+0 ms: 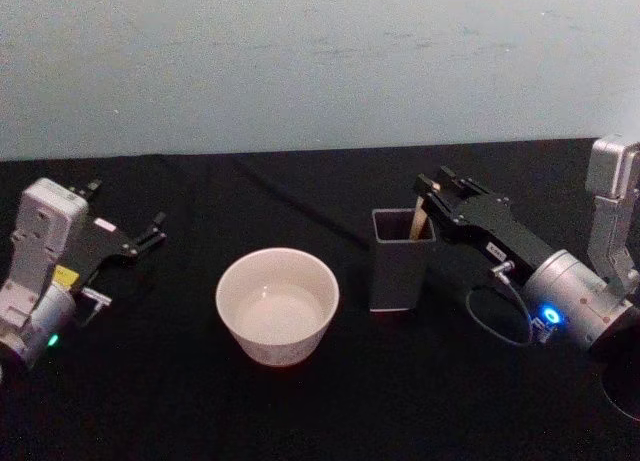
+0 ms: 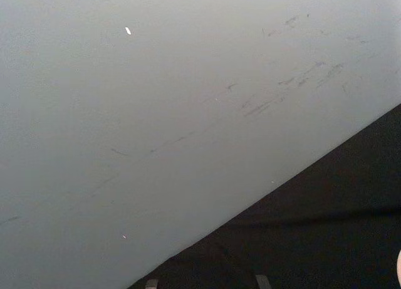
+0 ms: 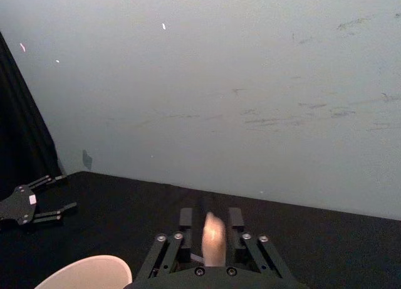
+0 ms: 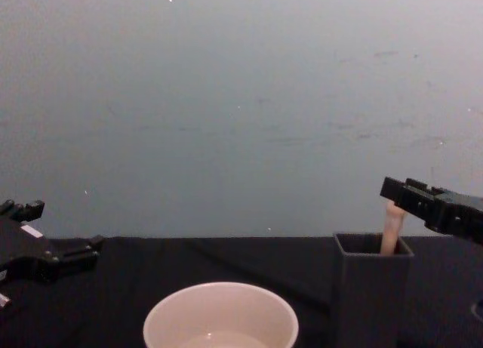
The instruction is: Pick up the stirring spoon with one hand, stir inside the cup, then place it back in its original position.
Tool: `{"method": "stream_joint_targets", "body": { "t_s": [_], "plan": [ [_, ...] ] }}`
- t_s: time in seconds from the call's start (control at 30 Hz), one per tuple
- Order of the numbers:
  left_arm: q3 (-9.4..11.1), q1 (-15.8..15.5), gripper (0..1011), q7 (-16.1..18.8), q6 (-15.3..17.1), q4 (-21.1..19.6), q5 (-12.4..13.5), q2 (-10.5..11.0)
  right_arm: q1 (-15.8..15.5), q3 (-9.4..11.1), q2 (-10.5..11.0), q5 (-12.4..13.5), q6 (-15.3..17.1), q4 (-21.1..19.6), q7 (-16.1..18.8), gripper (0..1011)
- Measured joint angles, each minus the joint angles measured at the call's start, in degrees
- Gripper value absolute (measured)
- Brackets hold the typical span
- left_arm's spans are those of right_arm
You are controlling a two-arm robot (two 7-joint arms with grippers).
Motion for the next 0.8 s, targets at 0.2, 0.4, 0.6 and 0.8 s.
{"method": "stream_joint_targets", "body": {
  "t_s": [0.2, 0.4, 0.6, 0.8],
  "plan": [
    [0.00, 0.00, 1002, 0.00, 0.00, 0.00, 0.00, 0.00, 0.00, 0.00, 0.00, -0.01, -0.02, -0.03, 0.03, 533],
    [0.00, 0.00, 1001, 0.00, 0.00, 0.00, 0.00, 0.00, 0.00, 0.00, 0.00, -0.02, -0.03, -0.04, 0.05, 734],
    [0.00, 0.00, 1001, 0.00, 0.00, 0.00, 0.00, 0.00, 0.00, 0.00, 0.00, -0.04, -0.04, -0.04, 0.05, 916],
    [0.00, 0.00, 1001, 0.00, 0.00, 0.00, 0.00, 0.00, 0.00, -0.11, 0.06, -0.46, -0.47, -0.17, 0.01, 1002]
  ]
}}
